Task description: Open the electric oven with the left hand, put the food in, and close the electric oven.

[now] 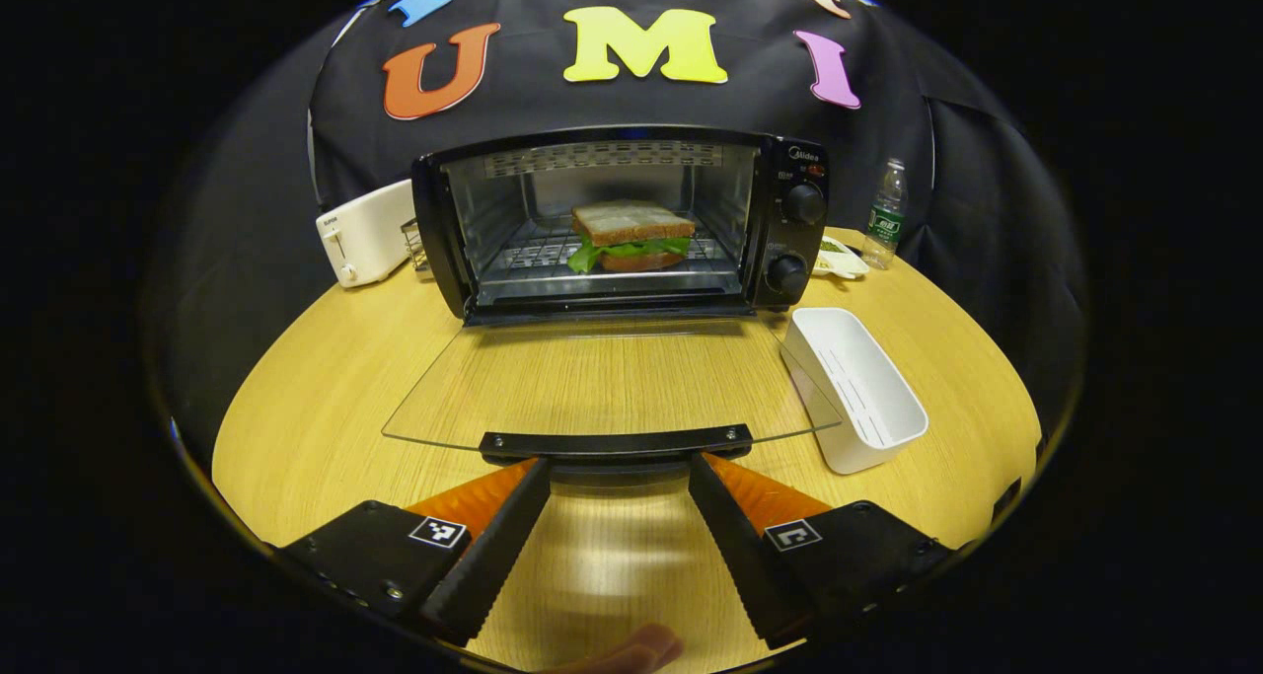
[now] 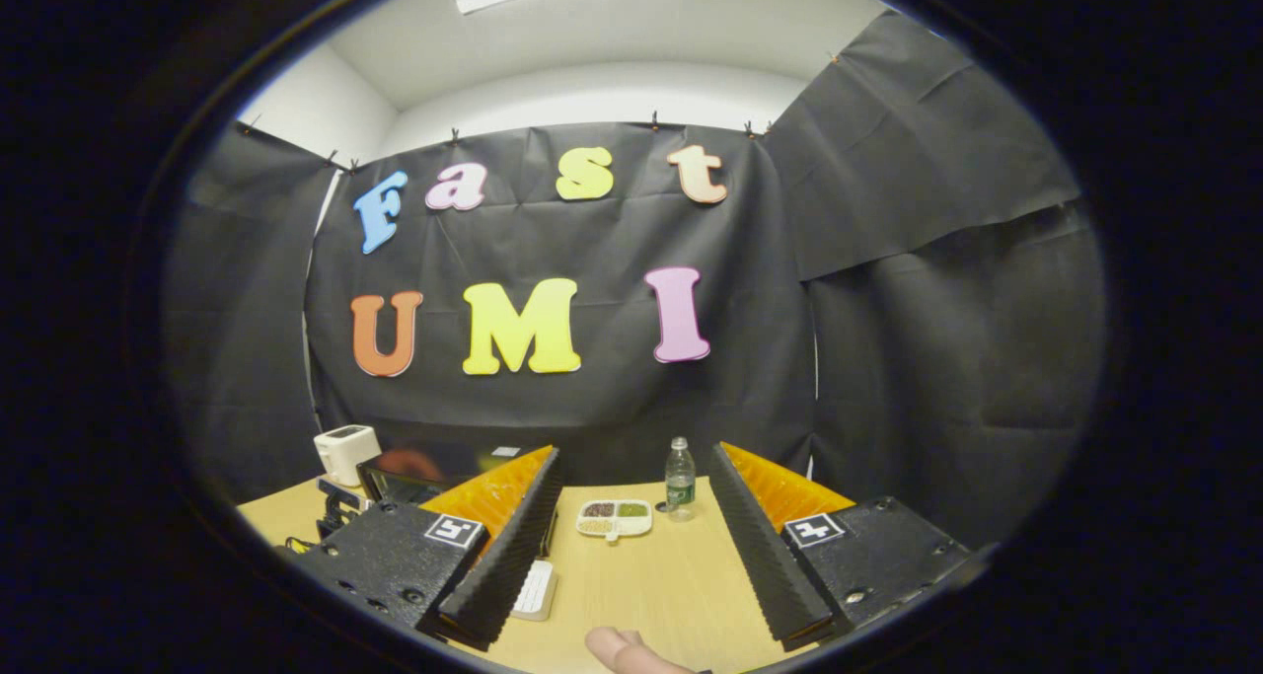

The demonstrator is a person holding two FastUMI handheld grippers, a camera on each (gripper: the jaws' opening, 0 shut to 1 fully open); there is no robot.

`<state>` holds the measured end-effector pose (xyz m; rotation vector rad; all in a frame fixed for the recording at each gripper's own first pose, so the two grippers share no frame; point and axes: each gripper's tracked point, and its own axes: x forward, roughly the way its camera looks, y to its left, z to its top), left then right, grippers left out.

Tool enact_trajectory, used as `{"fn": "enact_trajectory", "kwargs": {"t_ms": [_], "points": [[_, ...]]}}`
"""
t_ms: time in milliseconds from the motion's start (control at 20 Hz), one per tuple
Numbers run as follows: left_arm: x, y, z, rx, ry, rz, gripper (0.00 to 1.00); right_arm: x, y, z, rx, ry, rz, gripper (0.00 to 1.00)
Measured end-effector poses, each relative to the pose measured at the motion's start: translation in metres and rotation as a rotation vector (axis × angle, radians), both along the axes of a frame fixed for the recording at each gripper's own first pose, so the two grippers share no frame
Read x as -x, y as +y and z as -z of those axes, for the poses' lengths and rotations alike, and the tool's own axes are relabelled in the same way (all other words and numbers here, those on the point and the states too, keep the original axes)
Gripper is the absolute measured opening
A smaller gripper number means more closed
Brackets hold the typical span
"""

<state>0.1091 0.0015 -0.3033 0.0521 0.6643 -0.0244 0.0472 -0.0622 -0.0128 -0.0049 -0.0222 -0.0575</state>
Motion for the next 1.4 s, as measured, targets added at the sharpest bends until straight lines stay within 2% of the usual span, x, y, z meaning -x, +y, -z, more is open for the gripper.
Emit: {"fn": "enact_trajectory", "kwargs": {"t_ms": [300, 800, 1050, 1100, 1150, 1200, 1400], "points": [[-0.016, -0.001, -0.039, -0.005, -0.098, -0.004, 0.94, -0.004, -0.009, -0.004, 0.004, -0.013, 0.008, 0.95], [-0.033, -0.001, -0.068, -0.012, -0.138, -0.001, 0.95, -0.007, -0.023, -0.004, -0.014, -0.012, 0.027, 0.95], [-0.054, 0.001, -0.087, -0.071, -0.198, 0.013, 0.98, -0.006, -0.027, -0.004, -0.014, -0.009, 0.031, 0.95], [-0.061, 0.004, -0.081, -0.074, -0.181, 0.002, 0.98, -0.006, -0.028, -0.003, -0.016, -0.008, 0.034, 0.95], [-0.067, 0.001, -0.079, -0.068, -0.167, 0.005, 0.89, -0.006, -0.031, -0.003, -0.015, -0.007, 0.040, 0.95], [-0.066, 0.000, -0.073, -0.047, -0.139, -0.005, 0.97, -0.006, -0.033, -0.003, -0.012, -0.008, 0.051, 0.95], [-0.088, 0.009, -0.081, -0.061, -0.194, -0.029, 0.97, -0.001, -0.041, 0.001, -0.004, 0.001, 0.077, 0.95]]}}
